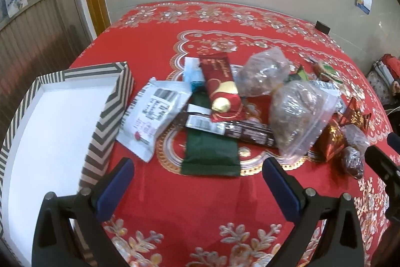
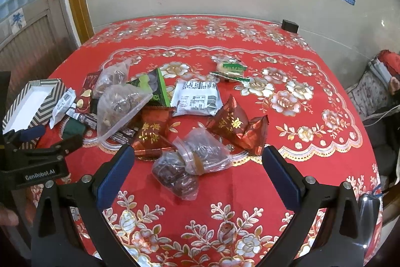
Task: Organize snacks
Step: 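Grasp the clear bag of nuts with the right tool while the left tool grasps the red wafer packet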
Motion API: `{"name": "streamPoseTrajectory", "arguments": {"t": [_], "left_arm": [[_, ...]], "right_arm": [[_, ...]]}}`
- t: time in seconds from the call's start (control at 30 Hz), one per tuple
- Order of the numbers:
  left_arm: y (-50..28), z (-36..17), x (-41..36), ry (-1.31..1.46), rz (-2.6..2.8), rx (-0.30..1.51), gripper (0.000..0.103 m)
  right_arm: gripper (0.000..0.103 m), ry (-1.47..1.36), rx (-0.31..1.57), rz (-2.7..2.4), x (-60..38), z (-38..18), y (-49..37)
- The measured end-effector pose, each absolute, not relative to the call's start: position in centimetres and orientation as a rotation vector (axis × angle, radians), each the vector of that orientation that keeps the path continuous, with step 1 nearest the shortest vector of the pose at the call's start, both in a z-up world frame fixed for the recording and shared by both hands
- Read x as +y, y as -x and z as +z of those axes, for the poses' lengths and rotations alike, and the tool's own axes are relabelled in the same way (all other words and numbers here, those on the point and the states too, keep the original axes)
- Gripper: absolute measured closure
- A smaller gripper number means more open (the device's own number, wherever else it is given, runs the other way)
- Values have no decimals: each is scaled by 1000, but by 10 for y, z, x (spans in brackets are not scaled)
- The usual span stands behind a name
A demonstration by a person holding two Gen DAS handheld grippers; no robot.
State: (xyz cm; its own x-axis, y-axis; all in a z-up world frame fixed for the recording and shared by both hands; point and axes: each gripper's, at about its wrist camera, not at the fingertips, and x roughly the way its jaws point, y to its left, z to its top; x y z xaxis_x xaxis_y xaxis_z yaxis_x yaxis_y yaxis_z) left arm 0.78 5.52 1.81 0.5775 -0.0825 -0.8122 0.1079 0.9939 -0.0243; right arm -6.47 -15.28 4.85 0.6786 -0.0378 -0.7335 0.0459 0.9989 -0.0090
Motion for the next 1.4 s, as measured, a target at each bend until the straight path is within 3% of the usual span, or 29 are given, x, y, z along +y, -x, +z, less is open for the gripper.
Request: {"name": "streamPoseTrajectory", "arguments": {"t": [0.37,0.67,1.0,1.23,1.3,1.4], "left_arm": [[-17,25,87,-40,-103,929,0],[-26,37,70,18,-141,948,0],[-52,53,70,-2,-39,943,0],[-66,52,82,10,18,957,0],[-68,50,83,19,20,963,0],[-71,48,80,7,23,972,0]], "right_arm": [[1,-11,829,-9,-142,48,56],[1,-11,836,54,-130,53,40],[1,212,800,181,-86,71,1],[1,374,858,239,-58,52,-32],[6,392,874,265,-53,46,-37],[35,422,908,287,-48,35,-41]]}}
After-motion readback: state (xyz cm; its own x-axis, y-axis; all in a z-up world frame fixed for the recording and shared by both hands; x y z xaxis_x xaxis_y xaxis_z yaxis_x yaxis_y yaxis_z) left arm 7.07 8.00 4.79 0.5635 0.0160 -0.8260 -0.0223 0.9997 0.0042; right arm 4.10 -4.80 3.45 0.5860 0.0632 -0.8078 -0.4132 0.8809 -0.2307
